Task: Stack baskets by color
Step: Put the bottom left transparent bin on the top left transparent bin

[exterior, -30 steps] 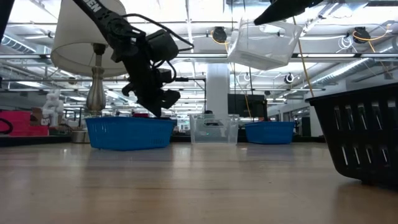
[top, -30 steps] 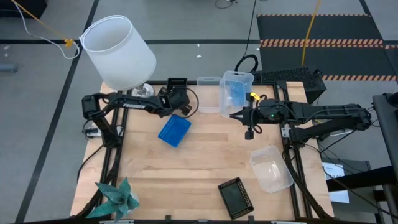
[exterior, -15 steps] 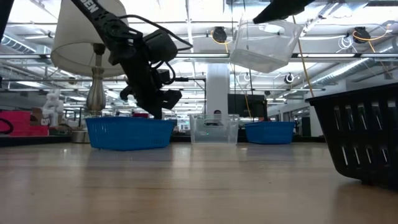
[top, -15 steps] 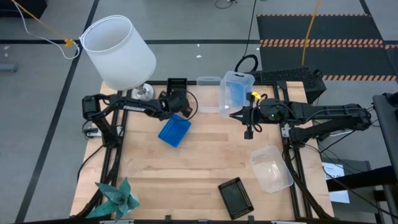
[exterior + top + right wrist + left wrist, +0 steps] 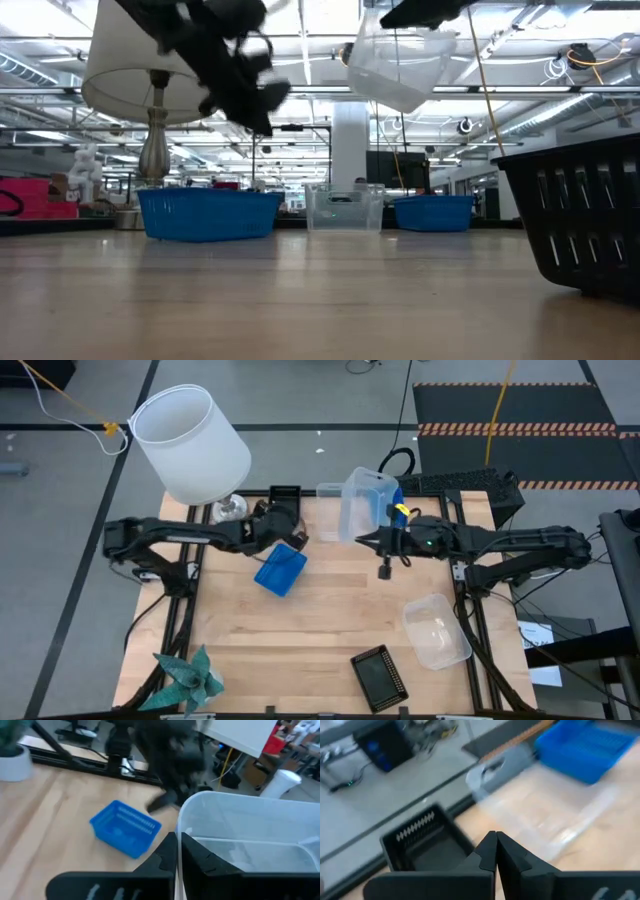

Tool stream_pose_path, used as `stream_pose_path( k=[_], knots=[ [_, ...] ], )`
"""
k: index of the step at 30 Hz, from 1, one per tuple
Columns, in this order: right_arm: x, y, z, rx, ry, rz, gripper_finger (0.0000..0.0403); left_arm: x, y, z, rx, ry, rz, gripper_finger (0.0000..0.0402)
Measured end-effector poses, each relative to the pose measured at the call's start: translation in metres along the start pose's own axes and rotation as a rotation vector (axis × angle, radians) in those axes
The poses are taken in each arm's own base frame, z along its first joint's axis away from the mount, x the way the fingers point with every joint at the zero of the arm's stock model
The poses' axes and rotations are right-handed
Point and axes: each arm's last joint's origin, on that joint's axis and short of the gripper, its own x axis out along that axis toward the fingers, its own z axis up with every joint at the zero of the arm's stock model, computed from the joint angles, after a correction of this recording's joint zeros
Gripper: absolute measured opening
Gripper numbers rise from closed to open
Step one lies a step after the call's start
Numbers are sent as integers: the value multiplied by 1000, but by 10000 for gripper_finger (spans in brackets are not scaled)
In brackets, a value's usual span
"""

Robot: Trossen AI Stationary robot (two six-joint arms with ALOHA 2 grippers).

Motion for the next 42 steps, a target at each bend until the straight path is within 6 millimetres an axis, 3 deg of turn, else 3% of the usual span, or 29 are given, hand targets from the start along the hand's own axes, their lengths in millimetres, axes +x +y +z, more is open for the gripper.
stream_pose_path(
  k=[8,14,19,28,35,42],
  knots=[
    [46,-24,23,-41,95,6,4,-76,10,23,2,-123,-164,11],
    [82,-45,37,-72,194,57,4,-110,14,21,50,-139,-243,6],
    [110,-64,30,-63,241,119,4,-120,11,20,86,-160,-280,20],
    [141,-92,-10,14,339,178,4,-121,10,20,115,-164,-284,3],
    [158,-96,-32,42,391,215,4,-121,10,19,119,-162,-283,26],
    [164,-95,-40,50,411,233,4,-121,11,17,134,-146,-278,20]
  ],
)
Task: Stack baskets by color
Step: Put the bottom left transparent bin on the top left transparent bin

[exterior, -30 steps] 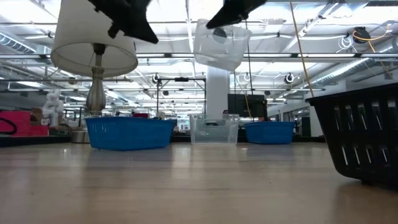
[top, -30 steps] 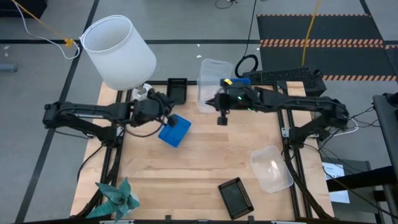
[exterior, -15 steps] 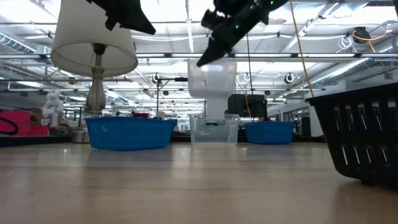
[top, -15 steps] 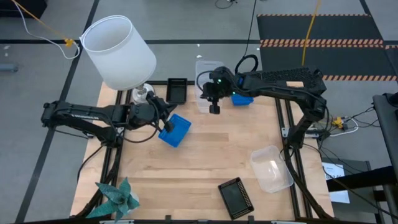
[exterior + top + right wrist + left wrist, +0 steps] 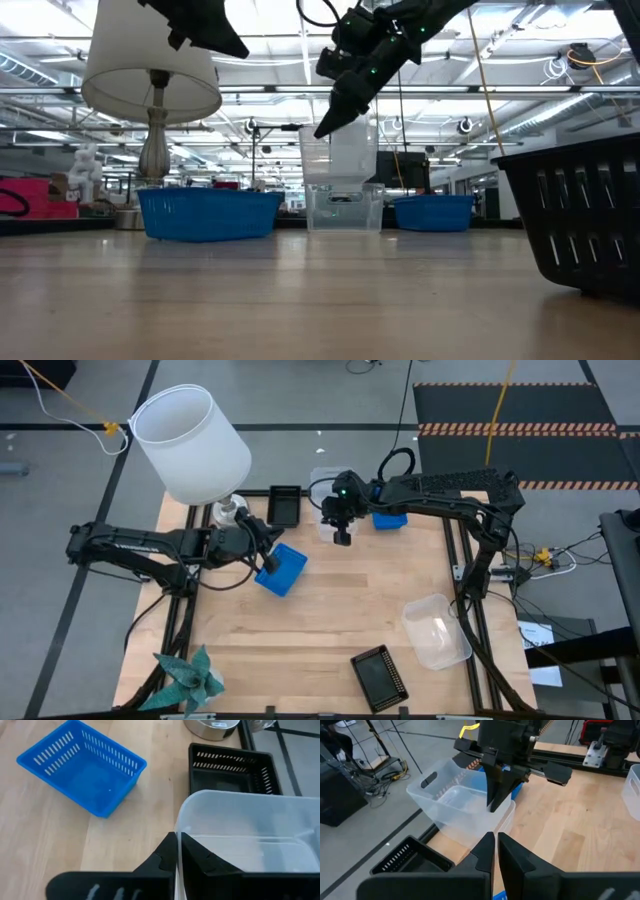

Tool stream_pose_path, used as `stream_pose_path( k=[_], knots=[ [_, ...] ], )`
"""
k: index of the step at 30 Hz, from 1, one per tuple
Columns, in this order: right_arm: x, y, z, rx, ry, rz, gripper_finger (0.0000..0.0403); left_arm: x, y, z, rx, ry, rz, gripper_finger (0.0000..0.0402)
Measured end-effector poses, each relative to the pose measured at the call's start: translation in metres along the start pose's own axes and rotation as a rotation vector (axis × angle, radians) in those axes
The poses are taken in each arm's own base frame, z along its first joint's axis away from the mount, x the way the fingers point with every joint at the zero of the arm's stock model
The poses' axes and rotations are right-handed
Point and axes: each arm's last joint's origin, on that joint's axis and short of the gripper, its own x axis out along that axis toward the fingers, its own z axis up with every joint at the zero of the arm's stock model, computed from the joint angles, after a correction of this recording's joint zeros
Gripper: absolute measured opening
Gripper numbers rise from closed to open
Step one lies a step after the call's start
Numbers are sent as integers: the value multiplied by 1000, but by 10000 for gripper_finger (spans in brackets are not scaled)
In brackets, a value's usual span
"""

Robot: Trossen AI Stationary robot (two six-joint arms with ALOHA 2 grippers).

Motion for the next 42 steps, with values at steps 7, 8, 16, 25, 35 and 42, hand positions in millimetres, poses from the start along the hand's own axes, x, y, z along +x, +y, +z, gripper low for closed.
stream_pose_path(
  k=[7,8,16,25,35,42],
  knots=[
    [5,1,-7,1,0,-2,4,0,0,0,1,0,0,3],
    [6,1,-8,1,-2,-4,4,0,0,0,0,0,0,3],
    [10,3,-14,1,2,-6,4,0,0,0,0,1,0,23],
    [10,3,-14,2,7,-4,4,0,0,0,0,1,1,26],
    [10,2,-16,2,27,-26,4,0,0,0,0,1,1,26],
    [10,2,-16,2,25,-27,4,0,0,0,0,1,1,26]
  ],
)
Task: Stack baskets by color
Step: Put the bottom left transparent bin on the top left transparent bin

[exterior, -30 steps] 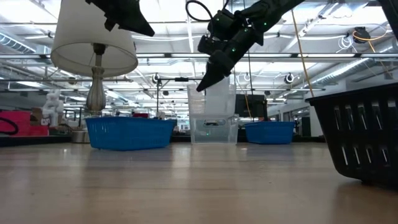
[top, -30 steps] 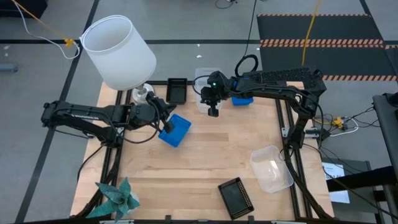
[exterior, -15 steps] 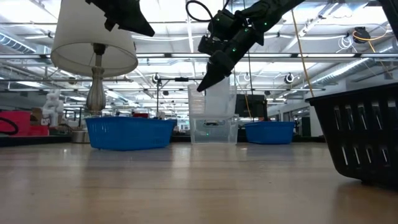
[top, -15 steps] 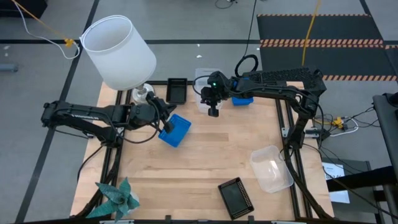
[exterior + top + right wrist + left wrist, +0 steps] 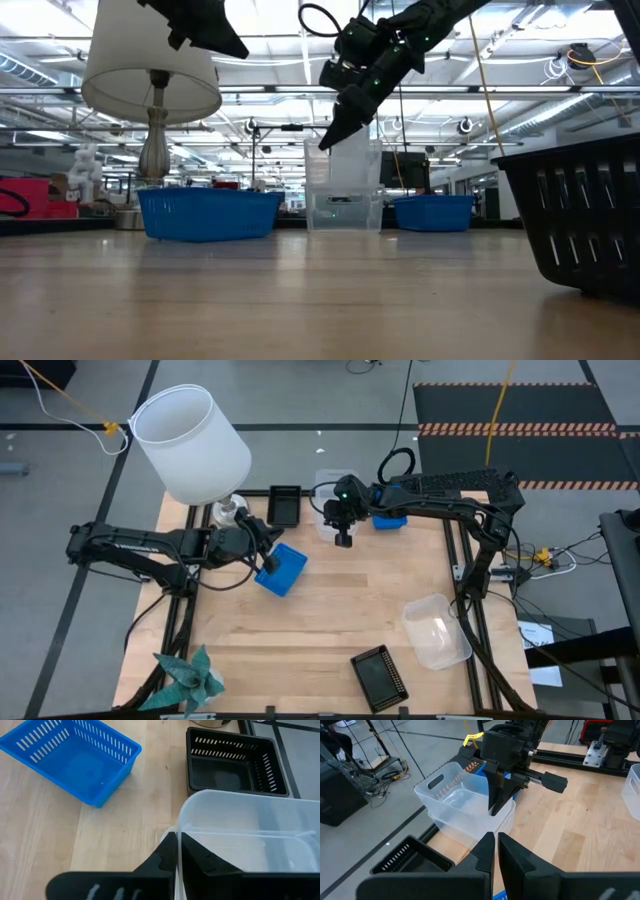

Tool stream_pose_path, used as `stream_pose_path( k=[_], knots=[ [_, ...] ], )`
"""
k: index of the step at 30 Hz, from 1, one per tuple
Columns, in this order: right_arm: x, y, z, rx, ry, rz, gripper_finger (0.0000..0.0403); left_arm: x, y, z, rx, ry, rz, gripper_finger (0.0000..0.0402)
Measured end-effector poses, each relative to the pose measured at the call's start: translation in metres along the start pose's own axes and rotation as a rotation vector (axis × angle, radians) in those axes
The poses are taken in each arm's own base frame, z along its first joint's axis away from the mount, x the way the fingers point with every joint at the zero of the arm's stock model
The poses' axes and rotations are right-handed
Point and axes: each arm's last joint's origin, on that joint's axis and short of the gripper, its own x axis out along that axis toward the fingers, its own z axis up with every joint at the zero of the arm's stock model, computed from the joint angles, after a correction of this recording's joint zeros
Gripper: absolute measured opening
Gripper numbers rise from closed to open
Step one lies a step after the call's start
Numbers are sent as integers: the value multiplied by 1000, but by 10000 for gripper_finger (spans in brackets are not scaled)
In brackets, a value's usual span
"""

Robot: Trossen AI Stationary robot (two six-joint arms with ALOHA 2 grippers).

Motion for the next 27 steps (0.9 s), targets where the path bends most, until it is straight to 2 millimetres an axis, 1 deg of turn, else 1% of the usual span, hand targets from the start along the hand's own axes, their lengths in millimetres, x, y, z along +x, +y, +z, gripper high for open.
stream_pose_path(
  k=[9,20,27],
  knots=[
    [1,0,-1,0,2,1,4,0,0,0,-1,0,0,26],
    [14,7,-22,3,19,9,6,0,0,0,-5,0,0,26],
    [17,8,-27,0,3,2,26,0,0,0,-5,0,0,26]
  ],
)
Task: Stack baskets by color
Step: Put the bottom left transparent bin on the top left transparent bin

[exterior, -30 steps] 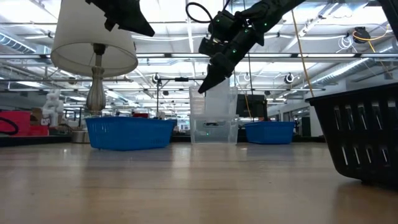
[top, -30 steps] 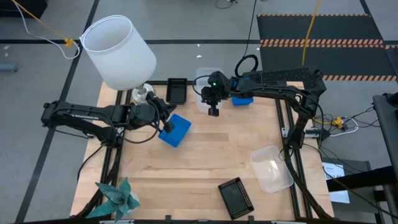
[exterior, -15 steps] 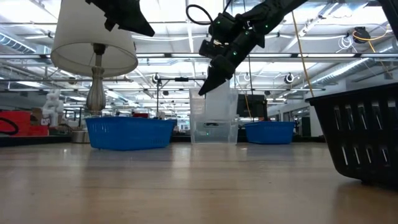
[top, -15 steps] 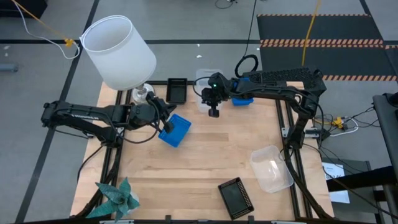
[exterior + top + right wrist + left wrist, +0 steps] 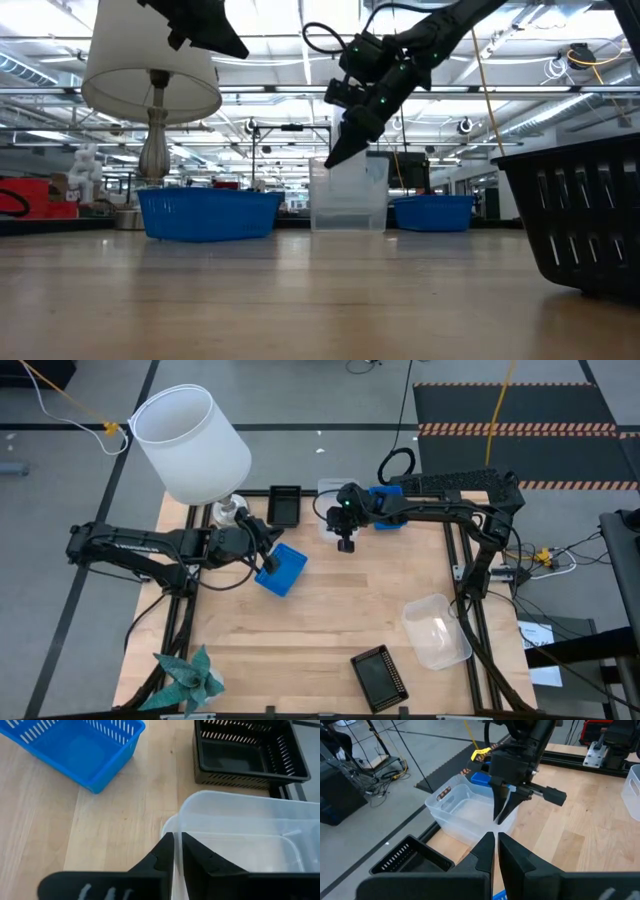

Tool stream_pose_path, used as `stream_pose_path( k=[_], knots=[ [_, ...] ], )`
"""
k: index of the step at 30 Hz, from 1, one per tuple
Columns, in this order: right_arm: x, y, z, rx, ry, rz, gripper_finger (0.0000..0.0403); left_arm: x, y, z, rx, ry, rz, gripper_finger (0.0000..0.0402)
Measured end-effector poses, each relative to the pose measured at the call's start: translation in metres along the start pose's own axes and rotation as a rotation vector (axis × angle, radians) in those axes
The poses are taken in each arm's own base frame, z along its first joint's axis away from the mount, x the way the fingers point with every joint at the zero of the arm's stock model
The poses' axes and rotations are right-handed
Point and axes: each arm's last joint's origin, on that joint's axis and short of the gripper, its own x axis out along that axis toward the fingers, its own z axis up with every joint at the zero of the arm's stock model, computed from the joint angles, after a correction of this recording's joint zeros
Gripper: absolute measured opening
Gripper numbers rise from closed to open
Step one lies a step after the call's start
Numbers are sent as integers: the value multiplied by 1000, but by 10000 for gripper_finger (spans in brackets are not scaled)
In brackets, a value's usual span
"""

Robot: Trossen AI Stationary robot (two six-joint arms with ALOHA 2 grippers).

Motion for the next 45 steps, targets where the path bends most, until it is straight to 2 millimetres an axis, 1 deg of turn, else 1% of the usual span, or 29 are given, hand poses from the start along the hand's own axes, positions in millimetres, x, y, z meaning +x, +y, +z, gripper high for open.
stream_pose_path(
  k=[8,13,19,24,29,35,41,43,45],
  knots=[
    [2,1,-3,3,0,0,56,0,0,0,-2,0,0,26],
    [0,1,-2,14,-10,-5,86,0,0,0,-3,0,0,26],
    [-22,7,10,45,-52,-8,128,0,-1,0,-4,4,-23,26],
    [-42,20,10,83,-6,30,138,0,-1,-1,-2,7,-24,26],
    [-46,37,-14,93,36,55,122,0,-1,-2,9,25,-23,26],
    [-42,50,-51,93,64,43,74,0,0,-3,10,27,-22,26],
    [-35,51,-75,53,119,-84,21,0,-1,-2,3,23,-23,26],
    [-34,48,-78,40,96,-103,7,0,-1,-2,-3,21,-23,26],
    [-34,45,-80,41,87,-115,2,0,-1,-2,-9,21,-23,26]
  ],
)
